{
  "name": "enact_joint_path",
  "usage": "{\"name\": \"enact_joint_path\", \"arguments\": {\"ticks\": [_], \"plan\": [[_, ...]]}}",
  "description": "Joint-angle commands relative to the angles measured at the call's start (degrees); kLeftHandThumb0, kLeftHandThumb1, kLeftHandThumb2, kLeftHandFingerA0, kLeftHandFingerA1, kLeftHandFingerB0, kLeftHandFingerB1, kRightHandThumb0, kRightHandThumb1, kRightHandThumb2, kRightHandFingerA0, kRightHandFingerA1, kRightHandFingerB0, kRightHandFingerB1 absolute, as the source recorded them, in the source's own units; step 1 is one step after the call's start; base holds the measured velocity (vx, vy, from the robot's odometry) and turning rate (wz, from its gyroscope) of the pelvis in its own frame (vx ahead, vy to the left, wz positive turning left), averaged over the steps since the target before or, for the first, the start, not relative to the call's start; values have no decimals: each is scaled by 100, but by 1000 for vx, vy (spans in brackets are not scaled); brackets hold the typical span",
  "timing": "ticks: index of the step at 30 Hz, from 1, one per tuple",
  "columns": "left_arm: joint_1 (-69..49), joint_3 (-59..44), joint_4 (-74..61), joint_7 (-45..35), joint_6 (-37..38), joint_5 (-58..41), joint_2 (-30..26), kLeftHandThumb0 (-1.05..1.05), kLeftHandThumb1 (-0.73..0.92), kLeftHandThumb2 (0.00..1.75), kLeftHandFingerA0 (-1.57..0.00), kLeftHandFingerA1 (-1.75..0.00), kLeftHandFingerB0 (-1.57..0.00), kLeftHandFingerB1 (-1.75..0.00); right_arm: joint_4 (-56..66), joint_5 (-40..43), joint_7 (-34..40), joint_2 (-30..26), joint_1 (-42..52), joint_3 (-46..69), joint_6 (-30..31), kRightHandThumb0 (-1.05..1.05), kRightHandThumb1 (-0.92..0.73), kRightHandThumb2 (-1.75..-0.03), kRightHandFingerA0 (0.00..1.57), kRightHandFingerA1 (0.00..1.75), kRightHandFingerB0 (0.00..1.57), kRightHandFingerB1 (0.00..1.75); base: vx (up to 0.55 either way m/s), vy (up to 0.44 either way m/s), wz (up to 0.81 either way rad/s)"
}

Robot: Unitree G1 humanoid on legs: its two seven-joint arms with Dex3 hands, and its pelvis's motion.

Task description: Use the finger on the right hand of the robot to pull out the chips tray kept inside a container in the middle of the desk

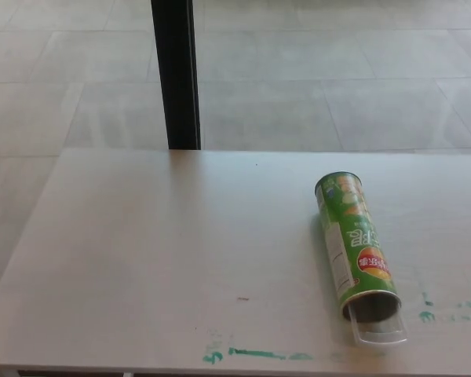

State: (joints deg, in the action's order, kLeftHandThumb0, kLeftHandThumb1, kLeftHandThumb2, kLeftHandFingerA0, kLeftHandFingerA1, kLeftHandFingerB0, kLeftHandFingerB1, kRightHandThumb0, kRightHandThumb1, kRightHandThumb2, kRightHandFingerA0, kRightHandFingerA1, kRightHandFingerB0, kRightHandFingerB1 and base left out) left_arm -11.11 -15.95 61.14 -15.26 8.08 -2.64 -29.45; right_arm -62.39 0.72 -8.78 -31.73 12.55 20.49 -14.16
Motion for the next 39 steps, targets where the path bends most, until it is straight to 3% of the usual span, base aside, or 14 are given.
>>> {"name": "enact_joint_path", "arguments": {"ticks": [1,3,5,6,7,8,9,21,22,24,25,27,35,39], "plan": [[-52,-142,3,-299,244,-224,-63,-45,73,62,-47,-48,-51,-43,-50,534,13,-284,-235,532,-456,-24,-44,-92,63,71,16,50,0,0,0],[-63,-113,-23,-244,221,-175,-67,-46,72,62,-48,-47,-51,-43,306,653,86,-328,-229,767,-446,-35,-63,-59,68,57,29,31,0,0,0],[-53,-105,21,-228,241,-162,-70,-43,74,62,-47,-45,-47,-41,986,748,43,-472,-144,1016,-505,-34,-63,-60,71,59,28,32,0,0,0],[-37,-77,29,-233,247,-132,-89,-43,74,62,-47,-45,-48,-42,1348,874,119,-495,-220,1195,-254,-24,-44,-93,64,73,14,49,0,0,0],[-27,-66,40,-218,261,-117,-94,-43,74,62,-48,-45,-49,-42,1540,923,131,-507,-257,1289,-165,-32,-63,-59,71,59,28,31,0,0,0],[4,-73,96,-222,275,-121,-96,-45,72,61,-48,-48,-49,-44,1818,1062,108,-538,-381,1458,-158,-19,-44,-91,70,77,15,50,0,0,0],[22,-80,134,-252,287,-133,-102,-45,74,62,-49,-49,-48,-43,2215,1205,102,-545,-460,1617,-142,-28,-59,-58,76,69,30,33,0,0,0],[96,-68,268,-199,269,-110,-108,-44,72,61,-49,-48,-53,-44,5279,1295,-104,-622,-772,1801,481,-17,-58,-57,84,88,33,35,0,0,0],[69,-58,242,-220,284,-105,-104,-45,73,62,-48,-47,-51,-43,5580,1370,-189,-620,-739,1760,597,-12,-40,-87,82,89,20,52,0,0,0],[28,-43,202,-248,298,-100,-98,-45,73,62,-48,-47,-51,-43,5905,1447,-265,-618,-706,1717,772,-12,-40,-87,82,89,20,52,0,0,0],[18,-67,172,-220,272,-126,-81,-44,72,61,-47,-49,-54,-46,6314,1442,-292,-581,-638,1607,876,-14,-56,-56,85,87,33,35,0,0,0],[34,-85,207,-223,271,-145,-76,-45,71,61,-48,-49,-55,-50,6707,1347,-339,-532,-563,1459,820,-7,-42,-87,81,88,17,50,0,0,0],[-14,-22,177,-195,308,-72,-100,-46,72,61,-50,-48,-53,-45,7626,508,-585,-538,-362,535,543,-12,-38,-86,89,90,21,52,0,0,0],[64,-62,305,-165,281,-110,-93,-44,71,61,-51,-51,-55,-45,7687,79,-572,-549,-434,-11,585,-21,-55,-58,94,98,31,37,0,0,0]]}}
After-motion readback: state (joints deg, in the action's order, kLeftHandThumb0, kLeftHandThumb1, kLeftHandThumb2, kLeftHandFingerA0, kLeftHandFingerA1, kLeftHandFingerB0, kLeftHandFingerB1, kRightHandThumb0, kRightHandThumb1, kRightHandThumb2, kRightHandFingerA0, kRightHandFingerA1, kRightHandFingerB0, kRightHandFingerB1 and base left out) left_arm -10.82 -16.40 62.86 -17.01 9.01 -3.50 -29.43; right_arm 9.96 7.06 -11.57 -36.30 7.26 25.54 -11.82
